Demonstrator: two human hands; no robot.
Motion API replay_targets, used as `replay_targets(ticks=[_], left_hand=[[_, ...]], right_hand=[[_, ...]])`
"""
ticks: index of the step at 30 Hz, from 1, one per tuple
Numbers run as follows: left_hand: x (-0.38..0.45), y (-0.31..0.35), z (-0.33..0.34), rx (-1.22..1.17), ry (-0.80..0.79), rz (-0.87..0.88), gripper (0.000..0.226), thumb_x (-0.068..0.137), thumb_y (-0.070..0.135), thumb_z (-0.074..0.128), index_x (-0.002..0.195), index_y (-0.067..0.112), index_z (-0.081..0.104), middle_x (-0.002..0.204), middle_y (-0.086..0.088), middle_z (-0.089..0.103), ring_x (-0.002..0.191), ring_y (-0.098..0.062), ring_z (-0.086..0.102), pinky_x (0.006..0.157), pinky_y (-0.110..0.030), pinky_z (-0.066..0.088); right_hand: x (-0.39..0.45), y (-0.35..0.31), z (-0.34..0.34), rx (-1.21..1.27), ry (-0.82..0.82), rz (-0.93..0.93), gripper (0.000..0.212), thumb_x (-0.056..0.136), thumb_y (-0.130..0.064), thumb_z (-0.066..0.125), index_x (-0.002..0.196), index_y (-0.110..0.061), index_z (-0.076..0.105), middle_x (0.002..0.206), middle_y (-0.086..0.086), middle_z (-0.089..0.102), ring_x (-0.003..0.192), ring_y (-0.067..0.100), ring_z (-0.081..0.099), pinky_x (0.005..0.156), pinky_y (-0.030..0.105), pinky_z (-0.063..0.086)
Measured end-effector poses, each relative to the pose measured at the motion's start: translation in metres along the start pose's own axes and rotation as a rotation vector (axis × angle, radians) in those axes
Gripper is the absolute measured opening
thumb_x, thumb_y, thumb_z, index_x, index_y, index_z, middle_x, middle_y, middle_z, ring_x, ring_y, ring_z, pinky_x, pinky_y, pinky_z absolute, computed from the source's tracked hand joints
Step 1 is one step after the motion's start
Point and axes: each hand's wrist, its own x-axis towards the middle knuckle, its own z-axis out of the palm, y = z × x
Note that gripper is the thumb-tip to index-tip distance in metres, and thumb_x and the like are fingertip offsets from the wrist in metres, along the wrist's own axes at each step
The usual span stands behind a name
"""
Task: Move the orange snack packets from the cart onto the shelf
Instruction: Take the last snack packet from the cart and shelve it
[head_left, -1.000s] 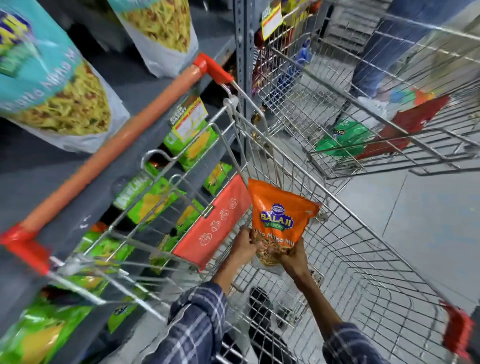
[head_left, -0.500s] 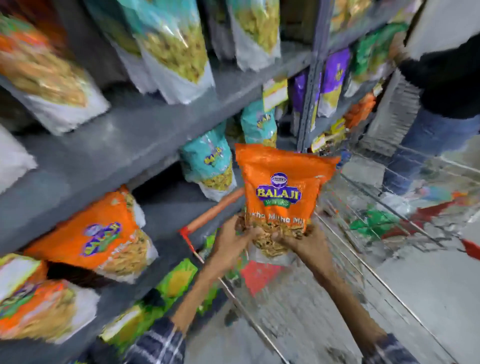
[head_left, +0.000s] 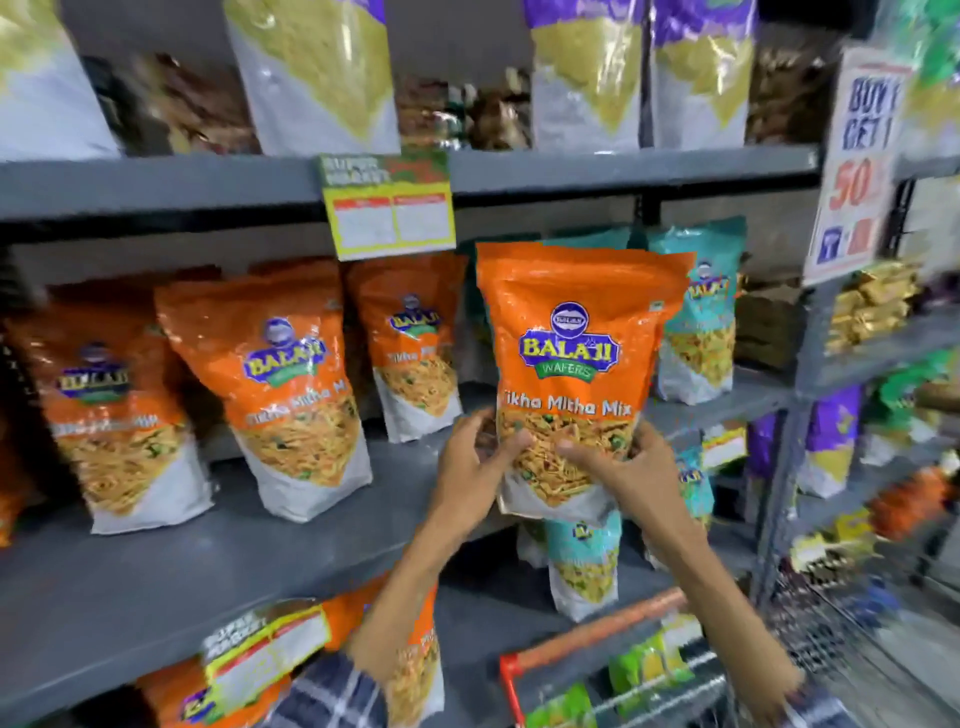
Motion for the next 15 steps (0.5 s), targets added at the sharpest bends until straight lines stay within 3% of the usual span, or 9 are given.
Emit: replay_targets(ticks=[4,6,9,13,15], left_hand=[[0.037,-0.009,-0.011,0.028,0.001,-0.013,0.012,0.092,0.017,0.066,0.104,0.016,0.066,0.096,-0.001,0.068,0.078,0.007,0.064,0.069,-0.008,0.050],[0.053,-0.017,-0.011,0.021,0.027,-0.046,0.015,0.094,0.018,0.063,0.109,0.018,0.065,0.100,0.000,0.067,0.090,-0.010,0.064,0.079,-0.024,0.053],[0.070,-0.034,-0.010,0.028,0.063,-0.068,0.022,0.097,0.022,0.059,0.118,0.019,0.063,0.113,-0.003,0.067,0.105,-0.021,0.063,0.094,-0.042,0.052],[0.081,-0.045,-0.011,0.010,0.061,-0.075,0.023,0.099,0.022,0.054,0.121,0.020,0.060,0.113,0.001,0.066,0.109,-0.020,0.062,0.101,-0.046,0.051],[0.081,-0.044,-0.010,0.010,0.063,-0.086,0.030,0.100,0.026,0.053,0.128,0.016,0.059,0.117,0.001,0.065,0.111,-0.019,0.061,0.103,-0.045,0.050]], right_hand=[[0.034,0.009,0.033,-0.054,0.036,-0.011,0.067,0.059,-0.033,0.097,0.116,-0.017,0.066,0.105,0.002,0.080,0.095,0.022,0.078,0.084,0.048,0.063],[0.047,0.017,0.048,-0.058,0.062,-0.007,0.078,0.057,-0.039,0.097,0.123,-0.015,0.062,0.111,0.006,0.078,0.101,0.022,0.076,0.088,0.049,0.062],[0.062,0.027,0.067,-0.097,0.114,-0.018,0.103,0.055,-0.058,0.092,0.138,-0.011,0.052,0.128,0.009,0.071,0.118,0.022,0.069,0.097,0.045,0.058],[0.064,0.031,0.083,-0.245,0.195,-0.050,0.104,0.057,-0.073,0.081,0.138,-0.015,0.050,0.136,0.009,0.063,0.127,0.028,0.058,0.105,0.050,0.050],[0.065,0.034,0.087,-0.278,0.222,-0.079,0.101,0.055,-0.081,0.075,0.130,-0.015,0.052,0.128,0.010,0.063,0.121,0.030,0.059,0.100,0.051,0.052]])
